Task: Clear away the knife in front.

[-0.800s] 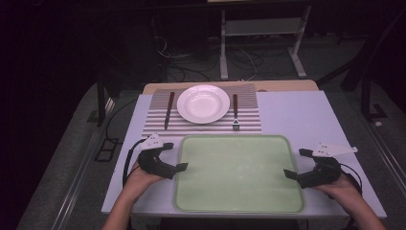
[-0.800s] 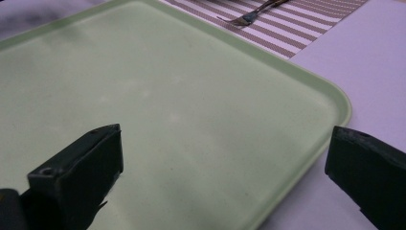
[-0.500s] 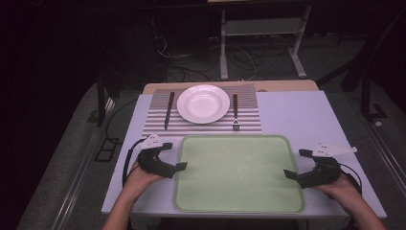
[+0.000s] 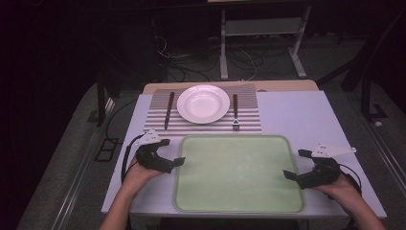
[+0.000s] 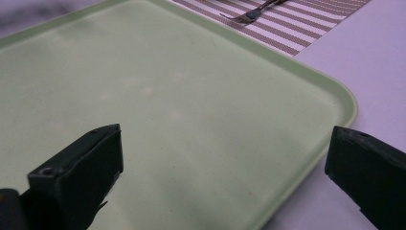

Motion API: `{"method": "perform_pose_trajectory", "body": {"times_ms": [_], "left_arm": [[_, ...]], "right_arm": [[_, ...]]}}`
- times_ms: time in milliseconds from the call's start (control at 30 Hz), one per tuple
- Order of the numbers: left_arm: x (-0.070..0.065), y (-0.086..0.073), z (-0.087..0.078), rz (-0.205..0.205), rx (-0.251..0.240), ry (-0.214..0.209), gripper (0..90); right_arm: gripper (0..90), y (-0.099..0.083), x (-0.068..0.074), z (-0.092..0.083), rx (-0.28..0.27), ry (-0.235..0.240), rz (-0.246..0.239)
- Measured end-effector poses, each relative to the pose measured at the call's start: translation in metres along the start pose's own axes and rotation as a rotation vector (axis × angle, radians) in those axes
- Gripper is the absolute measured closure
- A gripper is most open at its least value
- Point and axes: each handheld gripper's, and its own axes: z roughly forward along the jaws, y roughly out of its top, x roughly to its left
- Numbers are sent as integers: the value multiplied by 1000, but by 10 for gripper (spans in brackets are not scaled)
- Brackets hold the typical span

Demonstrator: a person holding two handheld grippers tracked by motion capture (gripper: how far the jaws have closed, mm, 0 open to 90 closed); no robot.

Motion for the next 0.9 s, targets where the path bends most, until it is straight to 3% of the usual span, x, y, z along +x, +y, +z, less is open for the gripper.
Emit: {"method": "perform_pose_trajectory", "body": {"times_ms": [900], "left_arm": [[17, 9, 16, 4, 2, 41, 0]], "right_arm": [[0, 0, -1, 0, -6, -5, 11]]}}
